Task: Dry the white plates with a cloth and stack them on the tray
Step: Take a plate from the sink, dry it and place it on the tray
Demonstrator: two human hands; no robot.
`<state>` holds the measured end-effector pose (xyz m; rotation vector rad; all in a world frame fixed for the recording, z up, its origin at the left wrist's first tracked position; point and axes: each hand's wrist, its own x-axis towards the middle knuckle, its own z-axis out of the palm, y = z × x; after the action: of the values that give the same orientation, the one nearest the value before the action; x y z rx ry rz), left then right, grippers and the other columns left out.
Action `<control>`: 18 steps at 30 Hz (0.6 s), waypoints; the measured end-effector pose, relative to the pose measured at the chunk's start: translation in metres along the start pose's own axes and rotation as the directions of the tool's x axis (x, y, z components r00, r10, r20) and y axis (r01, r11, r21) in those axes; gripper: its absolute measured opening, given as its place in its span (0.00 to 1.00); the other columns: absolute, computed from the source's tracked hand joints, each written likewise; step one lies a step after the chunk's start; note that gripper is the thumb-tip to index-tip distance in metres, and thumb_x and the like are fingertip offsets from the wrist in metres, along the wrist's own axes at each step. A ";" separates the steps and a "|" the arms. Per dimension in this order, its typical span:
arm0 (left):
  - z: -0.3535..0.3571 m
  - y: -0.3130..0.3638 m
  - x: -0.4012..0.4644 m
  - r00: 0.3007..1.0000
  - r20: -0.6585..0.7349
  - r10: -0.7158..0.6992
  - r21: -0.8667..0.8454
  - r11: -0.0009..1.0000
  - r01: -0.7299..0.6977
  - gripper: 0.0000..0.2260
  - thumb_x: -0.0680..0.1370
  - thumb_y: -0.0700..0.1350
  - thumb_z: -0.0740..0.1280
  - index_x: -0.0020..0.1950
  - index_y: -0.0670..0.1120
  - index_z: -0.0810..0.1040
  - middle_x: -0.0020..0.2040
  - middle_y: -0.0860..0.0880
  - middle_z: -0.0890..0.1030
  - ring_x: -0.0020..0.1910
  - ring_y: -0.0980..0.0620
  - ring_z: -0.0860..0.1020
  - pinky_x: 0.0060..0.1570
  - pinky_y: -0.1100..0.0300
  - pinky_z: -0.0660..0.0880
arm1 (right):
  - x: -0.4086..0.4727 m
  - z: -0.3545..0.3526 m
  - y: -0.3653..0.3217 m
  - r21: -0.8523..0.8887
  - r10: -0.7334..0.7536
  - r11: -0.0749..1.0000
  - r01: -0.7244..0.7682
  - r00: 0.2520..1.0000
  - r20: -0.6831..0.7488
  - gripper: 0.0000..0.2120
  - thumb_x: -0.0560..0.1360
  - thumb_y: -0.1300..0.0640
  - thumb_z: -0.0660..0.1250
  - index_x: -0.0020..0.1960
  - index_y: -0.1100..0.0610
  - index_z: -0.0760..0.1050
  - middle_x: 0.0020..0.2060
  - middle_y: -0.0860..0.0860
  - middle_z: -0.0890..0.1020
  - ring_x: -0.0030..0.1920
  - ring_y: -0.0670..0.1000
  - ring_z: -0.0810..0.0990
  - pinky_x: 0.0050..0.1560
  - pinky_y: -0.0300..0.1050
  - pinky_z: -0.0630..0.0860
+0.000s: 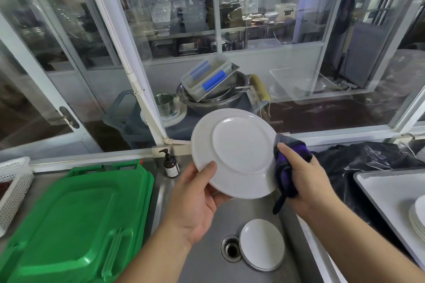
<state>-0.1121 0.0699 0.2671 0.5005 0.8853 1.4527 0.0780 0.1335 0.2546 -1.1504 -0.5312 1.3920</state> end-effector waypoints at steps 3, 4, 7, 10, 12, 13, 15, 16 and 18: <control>0.003 0.000 0.000 0.999 -0.015 0.034 -0.029 0.999 -0.035 0.18 0.74 0.38 0.68 0.64 0.42 0.80 0.60 0.42 0.86 0.56 0.44 0.85 0.43 0.43 0.85 | -0.009 0.004 -0.001 -0.216 -0.100 0.972 0.089 0.994 -0.041 0.19 0.64 0.40 0.79 0.50 0.46 0.78 0.49 0.52 0.85 0.50 0.55 0.83 0.56 0.58 0.81; 0.005 -0.001 -0.001 0.999 -0.024 0.043 -0.038 0.998 -0.044 0.17 0.74 0.38 0.67 0.63 0.42 0.81 0.58 0.42 0.86 0.55 0.44 0.85 0.41 0.45 0.85 | -0.015 0.005 -0.001 -0.323 -0.151 0.938 0.129 0.988 -0.044 0.17 0.67 0.40 0.78 0.50 0.44 0.76 0.50 0.51 0.84 0.51 0.55 0.83 0.57 0.59 0.82; 0.012 -0.004 -0.002 0.996 -0.061 0.057 -0.075 0.995 -0.062 0.12 0.78 0.35 0.65 0.59 0.43 0.82 0.55 0.43 0.87 0.52 0.45 0.87 0.39 0.48 0.85 | -0.020 0.002 0.006 -0.586 -0.313 0.772 0.247 0.950 -0.012 0.12 0.76 0.45 0.74 0.53 0.45 0.72 0.56 0.51 0.76 0.53 0.53 0.77 0.59 0.54 0.76; 0.018 -0.006 0.001 0.992 -0.100 0.076 -0.080 0.993 -0.085 0.12 0.82 0.34 0.63 0.61 0.43 0.81 0.56 0.43 0.87 0.53 0.45 0.87 0.48 0.48 0.85 | -0.036 0.003 0.019 -0.675 -0.442 0.608 0.418 0.884 0.150 0.12 0.76 0.50 0.75 0.54 0.47 0.72 0.55 0.46 0.68 0.53 0.48 0.73 0.59 0.43 0.68; 0.020 -0.008 0.005 0.989 -0.120 0.090 -0.049 0.994 -0.096 0.11 0.82 0.34 0.63 0.62 0.42 0.81 0.55 0.41 0.87 0.51 0.44 0.87 0.48 0.48 0.85 | -0.044 -0.001 0.034 -0.725 -0.587 0.330 0.605 0.733 0.344 0.13 0.75 0.52 0.77 0.56 0.50 0.76 0.57 0.47 0.71 0.56 0.52 0.74 0.58 0.43 0.69; 0.020 -0.009 0.006 0.988 -0.128 0.091 -0.029 0.995 -0.096 0.11 0.82 0.34 0.63 0.61 0.42 0.81 0.55 0.40 0.87 0.49 0.43 0.86 0.46 0.49 0.85 | -0.046 -0.003 0.042 -0.710 -0.618 0.169 0.684 0.634 0.464 0.14 0.75 0.53 0.77 0.57 0.52 0.78 0.58 0.49 0.73 0.56 0.54 0.74 0.56 0.45 0.71; 0.020 -0.014 0.003 0.989 -0.125 0.075 0.004 0.997 -0.075 0.10 0.82 0.35 0.63 0.60 0.41 0.83 0.53 0.39 0.87 0.47 0.43 0.85 0.41 0.54 0.84 | -0.049 -0.001 0.046 -0.619 -0.587 -0.073 0.782 0.468 0.661 0.12 0.76 0.54 0.75 0.58 0.54 0.79 0.61 0.52 0.76 0.54 0.57 0.75 0.53 0.49 0.75; 0.020 -0.016 0.000 0.992 -0.109 0.060 0.007 0.998 -0.059 0.10 0.82 0.36 0.64 0.58 0.42 0.84 0.53 0.39 0.87 0.47 0.43 0.85 0.40 0.56 0.84 | -0.049 0.002 0.042 -0.568 -0.555 -0.140 0.811 0.411 0.724 0.12 0.76 0.55 0.73 0.59 0.54 0.80 0.61 0.52 0.78 0.53 0.58 0.76 0.52 0.50 0.77; 0.018 -0.018 -0.005 0.997 -0.065 0.035 -0.007 0.999 -0.035 0.11 0.81 0.37 0.64 0.54 0.44 0.87 0.50 0.40 0.87 0.45 0.47 0.85 0.39 0.57 0.83 | -0.045 0.009 0.029 -0.483 -0.487 -0.183 0.856 0.348 0.801 0.12 0.77 0.54 0.71 0.59 0.54 0.81 0.61 0.50 0.79 0.53 0.57 0.77 0.52 0.52 0.78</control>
<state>-0.0866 0.0673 0.2655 0.4669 0.9261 1.5113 0.0484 0.0887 0.2477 -1.0152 -2.1289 0.0198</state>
